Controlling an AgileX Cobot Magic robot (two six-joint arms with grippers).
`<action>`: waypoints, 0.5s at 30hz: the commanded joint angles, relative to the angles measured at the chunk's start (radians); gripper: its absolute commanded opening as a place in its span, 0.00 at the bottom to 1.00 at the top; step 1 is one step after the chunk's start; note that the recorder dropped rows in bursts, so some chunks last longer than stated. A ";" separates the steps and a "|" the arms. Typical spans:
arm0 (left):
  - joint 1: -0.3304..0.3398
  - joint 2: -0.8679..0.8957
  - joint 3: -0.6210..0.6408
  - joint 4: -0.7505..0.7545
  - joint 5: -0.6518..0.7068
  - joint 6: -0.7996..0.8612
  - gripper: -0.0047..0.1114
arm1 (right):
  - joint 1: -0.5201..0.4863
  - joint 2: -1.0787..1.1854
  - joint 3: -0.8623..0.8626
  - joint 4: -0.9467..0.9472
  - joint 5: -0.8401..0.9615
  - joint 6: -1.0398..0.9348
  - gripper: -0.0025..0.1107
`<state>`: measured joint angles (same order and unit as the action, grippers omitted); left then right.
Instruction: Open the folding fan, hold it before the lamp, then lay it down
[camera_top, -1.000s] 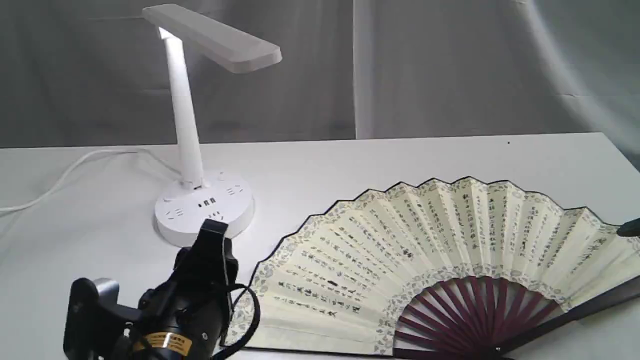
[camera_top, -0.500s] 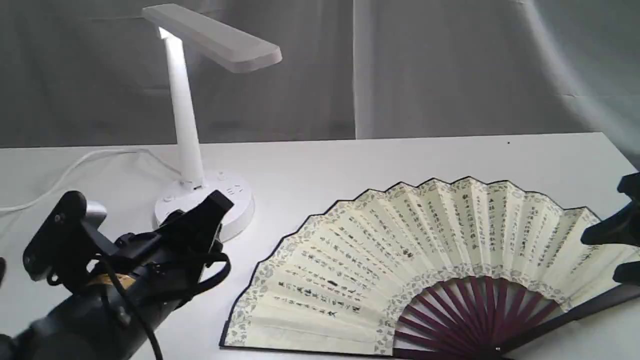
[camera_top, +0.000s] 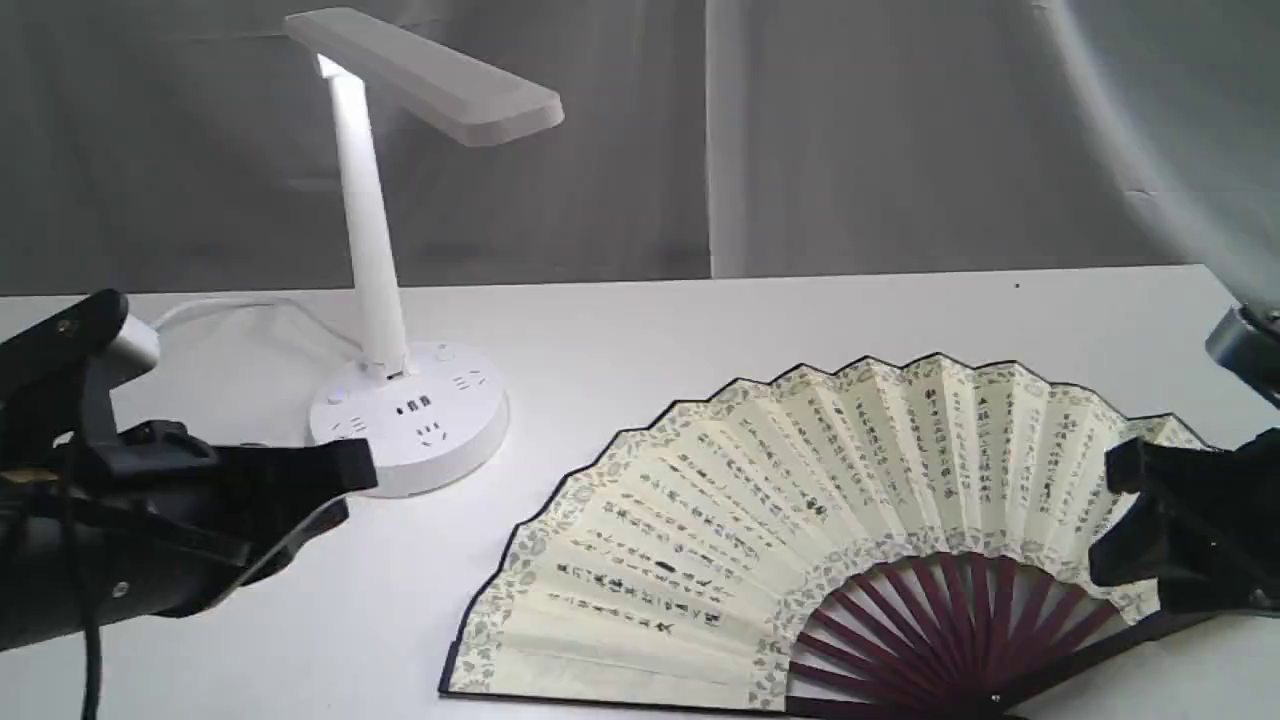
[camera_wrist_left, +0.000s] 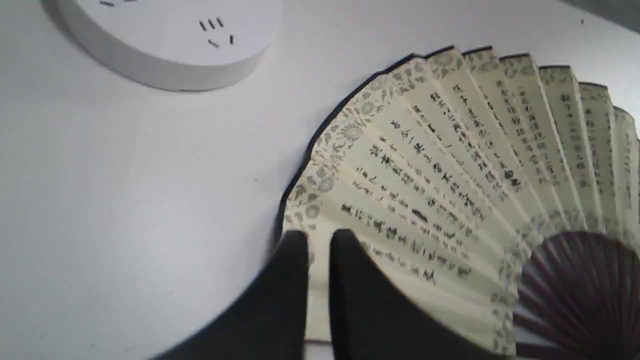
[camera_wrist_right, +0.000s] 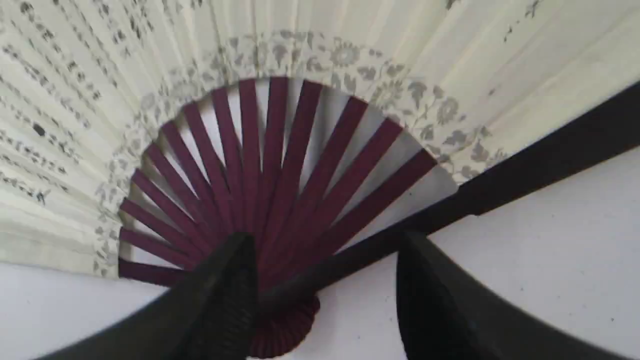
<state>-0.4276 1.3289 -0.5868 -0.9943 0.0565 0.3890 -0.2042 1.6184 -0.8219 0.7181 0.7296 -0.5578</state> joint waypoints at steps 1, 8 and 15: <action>0.097 -0.026 -0.001 0.059 0.146 0.064 0.04 | 0.040 -0.008 -0.006 -0.105 -0.011 0.057 0.38; 0.305 -0.026 -0.046 0.289 0.395 0.010 0.04 | 0.058 -0.008 -0.032 -0.293 -0.008 0.225 0.35; 0.382 -0.024 -0.166 0.718 0.573 -0.320 0.04 | 0.074 -0.008 -0.161 -0.464 0.126 0.371 0.30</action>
<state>-0.0511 1.3095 -0.7297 -0.3758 0.5905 0.1534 -0.1400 1.6184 -0.9634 0.2902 0.8253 -0.2163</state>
